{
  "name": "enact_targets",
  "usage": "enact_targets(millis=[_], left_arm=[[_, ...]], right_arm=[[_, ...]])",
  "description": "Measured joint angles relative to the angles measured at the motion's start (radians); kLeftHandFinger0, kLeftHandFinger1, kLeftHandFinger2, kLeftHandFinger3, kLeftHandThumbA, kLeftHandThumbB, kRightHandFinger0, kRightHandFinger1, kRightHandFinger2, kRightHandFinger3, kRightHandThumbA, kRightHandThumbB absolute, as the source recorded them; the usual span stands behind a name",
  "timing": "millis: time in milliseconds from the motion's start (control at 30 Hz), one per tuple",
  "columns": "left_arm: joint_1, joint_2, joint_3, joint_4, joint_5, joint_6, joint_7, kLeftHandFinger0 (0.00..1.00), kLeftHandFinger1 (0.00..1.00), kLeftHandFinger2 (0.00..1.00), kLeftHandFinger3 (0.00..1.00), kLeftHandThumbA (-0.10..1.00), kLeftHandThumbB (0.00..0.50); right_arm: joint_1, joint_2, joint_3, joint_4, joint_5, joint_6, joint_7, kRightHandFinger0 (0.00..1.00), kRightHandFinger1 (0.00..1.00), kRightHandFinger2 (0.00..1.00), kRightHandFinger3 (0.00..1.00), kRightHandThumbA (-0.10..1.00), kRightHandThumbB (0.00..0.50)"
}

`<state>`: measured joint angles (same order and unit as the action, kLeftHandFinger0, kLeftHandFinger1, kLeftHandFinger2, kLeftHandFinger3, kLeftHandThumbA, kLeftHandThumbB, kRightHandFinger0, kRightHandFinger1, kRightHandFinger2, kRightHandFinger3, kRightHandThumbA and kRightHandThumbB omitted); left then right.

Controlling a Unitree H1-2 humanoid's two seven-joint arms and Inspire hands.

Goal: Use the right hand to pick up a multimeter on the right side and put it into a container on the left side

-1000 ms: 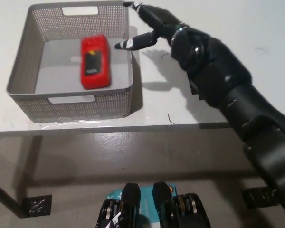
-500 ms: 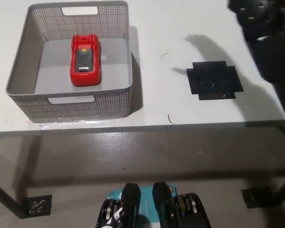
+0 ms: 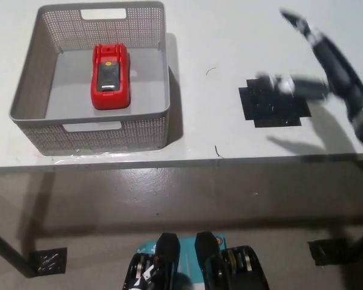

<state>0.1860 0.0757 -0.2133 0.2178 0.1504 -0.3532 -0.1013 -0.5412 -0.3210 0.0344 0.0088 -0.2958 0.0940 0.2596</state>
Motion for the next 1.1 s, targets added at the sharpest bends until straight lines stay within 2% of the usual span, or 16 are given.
enact_targets(millis=[133, 167, 200, 333, 367, 400, 533, 600, 633, 733, 767, 867, 933, 1000, 1033, 1100], left_arm=[[-0.005, 0.0, 0.007, 0.002, -0.001, 0.005, 0.0, 1.0, 1.0, 1.0, 1.0, 1.0, 0.386], [-0.005, 0.0, 0.012, 0.001, -0.001, 0.007, 0.0, 1.0, 1.0, 1.0, 1.0, 1.0, 0.383], [-0.005, 0.0, 0.015, 0.001, -0.002, 0.009, 0.0, 1.0, 1.0, 1.0, 1.0, 1.0, 0.365], [-0.006, 0.001, 0.043, -0.012, -0.01, 0.013, 0.0, 1.0, 1.0, 1.0, 1.0, 1.0, 0.357], [-0.006, 0.002, 0.05, -0.019, -0.013, 0.013, 0.0, 1.0, 1.0, 1.0, 1.0, 1.0, 0.385], [-0.005, 0.004, 0.056, -0.027, -0.017, 0.014, 0.0, 1.0, 1.0, 1.0, 1.0, 1.0, 0.397], [0.0, 0.01, 0.092, -0.093, -0.035, 0.014, 0.0, 1.0, 1.0, 1.0, 1.0, 1.0, 0.439], [0.001, 0.011, 0.104, -0.121, -0.046, 0.013, 0.0, 1.0, 1.0, 1.0, 1.0, 1.0, 0.471], [0.003, 0.012, 0.11, -0.148, -0.057, 0.013, 0.0, 1.0, 1.0, 1.0, 1.0, 1.0, 0.475], [0.009, 0.011, 0.118, -0.206, -0.077, 0.015, 0.0, 1.0, 1.0, 1.0, 1.0, 1.0, 0.486], [0.011, 0.011, 0.119, -0.222, -0.082, 0.016, 0.0, 1.0, 1.0, 1.0, 1.0, 1.0, 0.469], [0.015, 0.011, 0.128, -0.288, -0.108, 0.017, 0.0, 1.0, 1.0, 1.0, 1.0, 1.0, 0.462], [0.011, 0.01, 0.134, -0.292, -0.118, 0.016, 0.0, 1.0, 1.0, 1.0, 1.0, 1.0, 0.45], [0.005, 0.009, 0.141, -0.269, -0.121, 0.011, 0.0, 1.0, 1.0, 1.0, 1.0, 1.0, 0.423], [-0.001, 0.008, 0.148, -0.239, -0.121, 0.009, 0.001, 1.0, 1.0, 1.0, 1.0, 1.0, 0.384], [-0.017, 0.009, 0.16, -0.167, -0.118, 0.008, 0.005, 1.0, 1.0, 1.0, 1.0, 1.0, 0.343]], right_arm=[[0.214, 0.001, -0.061, -0.139, 0.058, -0.001, 0.0, 1.0, 1.0, 1.0, 1.0, 1.0, 0.388], [0.28, 0.001, -0.078, -0.181, 0.075, -0.002, -0.001, 1.0, 1.0, 1.0, 1.0, 1.0, 0.393], [0.325, 0.001, -0.088, -0.208, 0.091, -0.003, -0.001, 1.0, 1.0, 1.0, 1.0, 1.0, 0.376], [0.54, 0.011, -0.135, -0.334, 0.164, -0.022, -0.001, 1.0, 1.0, 1.0, 1.0, 1.0, 0.358], [0.586, 0.015, -0.141, -0.351, 0.181, -0.031, 0.0, 1.0, 1.0, 1.0, 1.0, 1.0, 0.393], [0.635, 0.021, -0.146, -0.365, 0.202, -0.044, 0.0, 1.0, 1.0, 1.0, 1.0, 1.0, 0.397], [0.78, 0.058, -0.152, -0.38, 0.272, -0.098, 0.001, 1.0, 1.0, 1.0, 1.0, 1.0, 0.395], [0.815, 0.078, -0.152, -0.371, 0.29, -0.123, 0.001, 1.0, 1.0, 1.0, 1.0, 1.0, 0.352], [0.837, 0.093, -0.149, -0.354, 0.301, -0.146, 0.001, 1.0, 1.0, 1.0, 1.0, 1.0, 0.351], [0.852, 0.12, -0.138, -0.285, 0.326, -0.191, 0.006, 1.0, 1.0, 1.0, 1.0, 1.0, 0.391], [0.852, 0.125, -0.134, -0.266, 0.332, -0.202, 0.008, 1.0, 1.0, 1.0, 1.0, 1.0, 0.412], [0.834, 0.153, -0.108, -0.146, 0.361, -0.253, 0.014, 1.0, 1.0, 1.0, 1.0, 1.0, 0.38], [0.814, 0.163, -0.086, -0.071, 0.37, -0.281, 0.018, 1.0, 1.0, 1.0, 1.0, 1.0, 0.391], [0.798, 0.171, -0.07, -0.026, 0.376, -0.298, 0.022, 1.0, 1.0, 1.0, 1.0, 0.99, 0.394], [0.789, 0.172, -0.063, -0.005, 0.379, -0.304, 0.025, 1.0, 1.0, 1.0, 1.0, 1.0, 0.406], [0.772, 0.172, -0.055, 0.029, 0.385, -0.315, 0.03, 1.0, 1.0, 1.0, 1.0, 1.0, 0.41]])
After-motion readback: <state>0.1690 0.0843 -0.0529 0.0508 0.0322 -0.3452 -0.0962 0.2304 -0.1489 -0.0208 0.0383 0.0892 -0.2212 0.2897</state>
